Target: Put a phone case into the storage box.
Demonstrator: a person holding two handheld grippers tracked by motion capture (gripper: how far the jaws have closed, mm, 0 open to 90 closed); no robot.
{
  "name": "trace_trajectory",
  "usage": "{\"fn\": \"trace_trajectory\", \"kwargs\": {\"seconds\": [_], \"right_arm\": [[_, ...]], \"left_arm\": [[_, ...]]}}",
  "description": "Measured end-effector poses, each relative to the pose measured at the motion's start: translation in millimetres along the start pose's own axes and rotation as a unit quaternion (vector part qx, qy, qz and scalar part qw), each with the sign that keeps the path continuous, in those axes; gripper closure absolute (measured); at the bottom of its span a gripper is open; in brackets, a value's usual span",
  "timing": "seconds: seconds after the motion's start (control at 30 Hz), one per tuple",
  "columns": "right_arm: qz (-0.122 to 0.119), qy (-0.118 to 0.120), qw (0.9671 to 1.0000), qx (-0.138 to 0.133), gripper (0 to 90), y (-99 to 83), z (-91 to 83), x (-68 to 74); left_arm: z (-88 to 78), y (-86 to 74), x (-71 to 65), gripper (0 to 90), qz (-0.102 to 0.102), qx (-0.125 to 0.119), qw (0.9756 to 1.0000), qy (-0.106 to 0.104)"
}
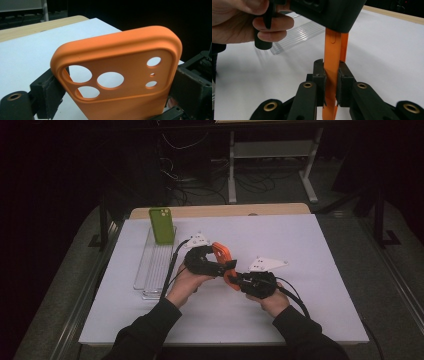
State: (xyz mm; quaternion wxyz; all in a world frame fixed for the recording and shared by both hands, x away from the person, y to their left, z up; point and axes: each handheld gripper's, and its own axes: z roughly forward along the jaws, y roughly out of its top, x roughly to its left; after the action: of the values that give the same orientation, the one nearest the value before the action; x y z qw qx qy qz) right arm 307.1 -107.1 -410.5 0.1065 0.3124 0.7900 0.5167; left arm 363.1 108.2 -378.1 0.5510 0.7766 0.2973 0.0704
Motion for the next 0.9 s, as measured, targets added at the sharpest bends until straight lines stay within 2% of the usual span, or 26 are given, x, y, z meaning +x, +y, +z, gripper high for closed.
{"fn": "trace_trajectory", "kwargs": {"seconds": [0.2, 0.37, 0.4, 0.43, 0.53, 0.6, 0.67, 0.77, 0.83, 0.9], "right_arm": [[-0.004, 0.000, 1.0000, 0.005, 78.7, -1.1, 0.7, 0.8], [-0.009, -0.004, 0.9999, 0.006, 78.3, -1.9, 1.2, 0.7], [-0.003, -0.004, 1.0000, 0.007, 78.0, -1.6, 0.5, 1.4], [-0.006, -0.004, 1.0000, 0.005, 76.9, -1.6, 0.4, 0.6], [-0.005, -0.005, 1.0000, 0.005, 56.7, -1.1, -1.2, 0.0], [-0.006, -0.007, 0.9999, 0.006, 47.8, -1.2, -2.9, -0.8], [-0.006, -0.006, 0.9999, 0.009, 40.8, -1.5, -5.9, -2.0], [-0.009, -0.008, 0.9996, 0.025, 31.0, -3.6, -10.3, -3.8], [-0.007, -0.019, 0.9991, 0.036, 25.3, -6.5, -13.5, -4.8], [-0.016, -0.033, 0.9983, 0.045, 18.4, -10.1, -16.5, -7.8]], "left_arm": [[-1.3, -0.8, -2.0, 11.9, 0.002, 0.000, 1.0000, 0.001], [-1.3, -0.7, -1.1, 12.9, -0.004, 0.001, 1.0000, -0.003], [-1.3, -0.5, -1.5, 13.0, -0.004, -0.002, 1.0000, -0.003], [-1.7, 0.0, -1.9, 13.1, 0.001, -0.004, 1.0000, 0.001], [-2.1, 0.4, -3.3, 13.4, -0.007, -0.010, 0.9999, 0.011], [-3.4, 0.9, -0.6, 13.4, -0.006, -0.009, 0.9998, 0.016], [-4.6, 1.7, 1.0, 13.5, -0.007, -0.008, 0.9997, 0.023], [-7.7, 2.6, 2.4, 13.5, 0.003, -0.002, 0.9996, 0.029], [-9.8, 4.5, 2.9, 13.5, 0.008, 0.002, 0.9995, 0.032], [-11.6, 6.8, 3.1, 13.5, 0.009, 0.005, 0.9993, 0.037]]}}
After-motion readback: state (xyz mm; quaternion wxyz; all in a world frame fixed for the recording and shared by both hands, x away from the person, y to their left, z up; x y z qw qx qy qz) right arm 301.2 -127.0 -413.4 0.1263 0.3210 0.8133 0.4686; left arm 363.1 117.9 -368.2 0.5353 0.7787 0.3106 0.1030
